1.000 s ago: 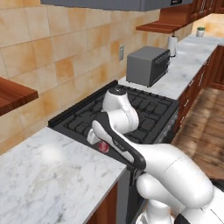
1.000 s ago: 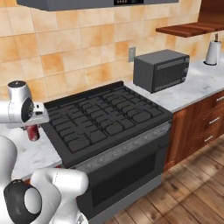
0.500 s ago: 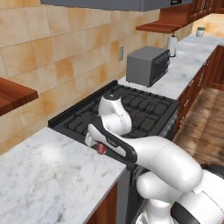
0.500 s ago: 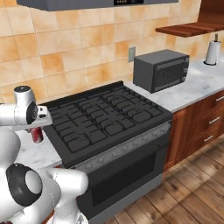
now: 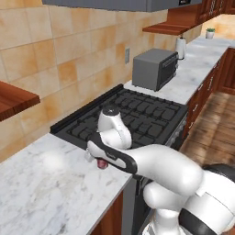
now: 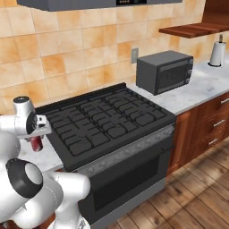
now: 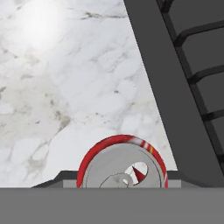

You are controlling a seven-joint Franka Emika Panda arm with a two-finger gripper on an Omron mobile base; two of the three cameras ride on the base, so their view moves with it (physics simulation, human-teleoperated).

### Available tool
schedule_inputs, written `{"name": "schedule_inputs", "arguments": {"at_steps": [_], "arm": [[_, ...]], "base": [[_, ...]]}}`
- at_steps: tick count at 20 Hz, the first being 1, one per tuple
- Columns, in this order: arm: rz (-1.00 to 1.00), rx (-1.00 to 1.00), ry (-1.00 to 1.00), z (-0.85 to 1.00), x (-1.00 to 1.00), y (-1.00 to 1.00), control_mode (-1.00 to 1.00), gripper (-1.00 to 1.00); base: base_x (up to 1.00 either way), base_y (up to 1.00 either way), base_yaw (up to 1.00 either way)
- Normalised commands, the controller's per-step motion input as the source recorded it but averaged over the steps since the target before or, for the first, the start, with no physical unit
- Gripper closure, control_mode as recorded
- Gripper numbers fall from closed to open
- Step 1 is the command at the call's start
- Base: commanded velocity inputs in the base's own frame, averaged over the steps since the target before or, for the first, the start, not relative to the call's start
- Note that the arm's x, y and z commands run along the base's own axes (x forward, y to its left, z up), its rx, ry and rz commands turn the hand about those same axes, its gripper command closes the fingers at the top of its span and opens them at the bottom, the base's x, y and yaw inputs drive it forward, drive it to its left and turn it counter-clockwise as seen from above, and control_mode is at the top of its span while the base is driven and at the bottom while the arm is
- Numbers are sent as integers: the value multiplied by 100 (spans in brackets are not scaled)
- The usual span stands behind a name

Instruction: Four empty soda cans are scattered around the kitchen. Gather all the cans and cluster them next to the stove for recycling.

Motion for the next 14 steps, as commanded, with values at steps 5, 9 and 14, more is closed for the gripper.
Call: {"name": "schedule_inputs", "arguments": {"at_steps": [5, 9, 14], "arm": [[0, 0, 0, -18, 28, 11, -100, 100], [0, 0, 0, -8, 45, 21, -100, 100], [0, 0, 2, -11, 20, 23, -100, 100]], "base": [[0, 0, 0], [0, 0, 0], [0, 0, 0]]}}
